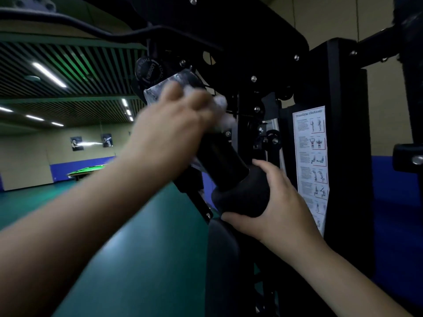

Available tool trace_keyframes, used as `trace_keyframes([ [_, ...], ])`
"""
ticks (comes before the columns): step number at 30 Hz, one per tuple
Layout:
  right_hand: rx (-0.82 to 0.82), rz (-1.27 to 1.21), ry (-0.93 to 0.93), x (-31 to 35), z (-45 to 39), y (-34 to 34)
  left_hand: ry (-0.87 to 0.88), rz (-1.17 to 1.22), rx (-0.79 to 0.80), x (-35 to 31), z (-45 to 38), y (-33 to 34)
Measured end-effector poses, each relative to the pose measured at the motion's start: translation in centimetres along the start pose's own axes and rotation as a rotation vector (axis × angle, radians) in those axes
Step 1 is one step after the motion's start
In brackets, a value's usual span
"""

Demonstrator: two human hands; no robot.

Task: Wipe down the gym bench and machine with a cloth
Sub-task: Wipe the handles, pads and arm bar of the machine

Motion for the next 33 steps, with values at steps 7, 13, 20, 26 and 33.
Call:
trace_keyframes([
  [7, 0.011, 0.042, 0.023, -0.1, -0.1, 0.2, 0.151, 0.117, 0.046, -3.9, 2.5, 1.3],
  [13, 0.01, 0.033, 0.005, -0.2, 0.0, 0.0, 0.096, 0.002, -0.024, -1.3, 0.5, -0.1],
  [20, 0.125, 0.062, -0.007, 1.3, -1.3, -1.0, 0.044, 0.067, -0.134, 4.7, -0.9, -1.9],
  [26, 0.159, 0.037, -0.114, 5.2, -6.2, -0.4, -0.188, 0.144, -0.124, 10.5, -1.1, -1.8],
  [33, 0.105, -0.044, -0.115, 8.3, -9.7, 1.9, -0.068, 0.223, -0.098, 8.8, -1.0, -0.6],
])
Point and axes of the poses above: each hand's wrist, its own z-axis away from the middle knuckle, its own y-axis out of the palm, x = y × z, the point moved 1 cm from there along -z, towards the middle knuckle, and after that the axes turned 2 degrees about -x, right-handed, at the moved point
